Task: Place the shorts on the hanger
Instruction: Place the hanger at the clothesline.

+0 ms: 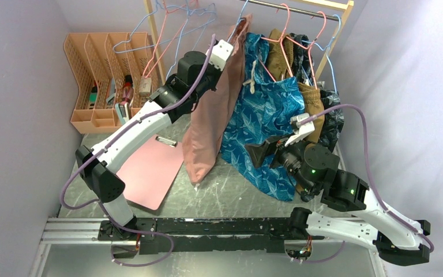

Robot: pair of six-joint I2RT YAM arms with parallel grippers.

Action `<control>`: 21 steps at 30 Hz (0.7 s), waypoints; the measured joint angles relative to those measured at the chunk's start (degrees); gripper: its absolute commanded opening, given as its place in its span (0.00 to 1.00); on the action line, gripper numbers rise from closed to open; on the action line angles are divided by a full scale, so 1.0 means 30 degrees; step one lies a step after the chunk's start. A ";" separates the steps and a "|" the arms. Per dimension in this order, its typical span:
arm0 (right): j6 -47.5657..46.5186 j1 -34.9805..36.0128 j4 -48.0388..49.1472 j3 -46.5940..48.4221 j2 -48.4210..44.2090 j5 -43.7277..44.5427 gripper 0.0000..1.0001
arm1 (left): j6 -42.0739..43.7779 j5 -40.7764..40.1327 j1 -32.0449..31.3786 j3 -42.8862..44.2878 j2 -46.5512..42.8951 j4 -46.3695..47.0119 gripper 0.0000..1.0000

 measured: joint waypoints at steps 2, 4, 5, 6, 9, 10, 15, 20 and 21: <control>0.0036 0.0000 -0.0036 0.0000 0.0015 0.0000 0.95 | -0.0102 0.0124 0.0000 0.0000 0.0058 -0.0029 0.07; 0.0044 0.0000 -0.0073 0.0000 0.0015 0.0007 0.95 | -0.0219 0.0321 0.0000 0.0044 0.0044 -0.0095 0.07; 0.0044 0.0000 -0.0073 0.0000 0.0022 0.0007 0.95 | -0.0284 0.0488 0.0000 0.0109 0.0036 -0.0175 0.07; 0.0044 0.0000 -0.0066 0.0000 0.0044 0.0015 0.95 | -0.0357 0.0648 -0.0007 0.0131 0.0036 -0.0240 0.07; 0.0044 0.0000 -0.0066 0.0007 0.0197 0.0044 0.95 | -0.0590 0.1202 -0.0124 0.0131 0.0036 -0.0452 0.07; 0.0044 0.0000 -0.0073 0.0007 0.0277 0.0058 0.95 | -0.0663 0.1421 -0.0197 0.0138 0.0036 -0.0517 0.07; 0.0036 0.0000 -0.0102 0.0262 0.0780 0.0160 0.95 | -0.1086 0.2251 -0.0721 0.0430 0.0036 -0.0998 0.18; 0.0029 0.0000 -0.0255 0.0969 0.1144 0.0452 0.95 | -0.1632 0.3563 -0.1173 0.0612 0.0029 -0.1333 0.36; 0.0029 0.0000 -0.0328 0.1115 0.1166 0.0525 0.95 | -0.1719 0.3861 -0.1253 0.0605 0.0007 -0.1362 0.37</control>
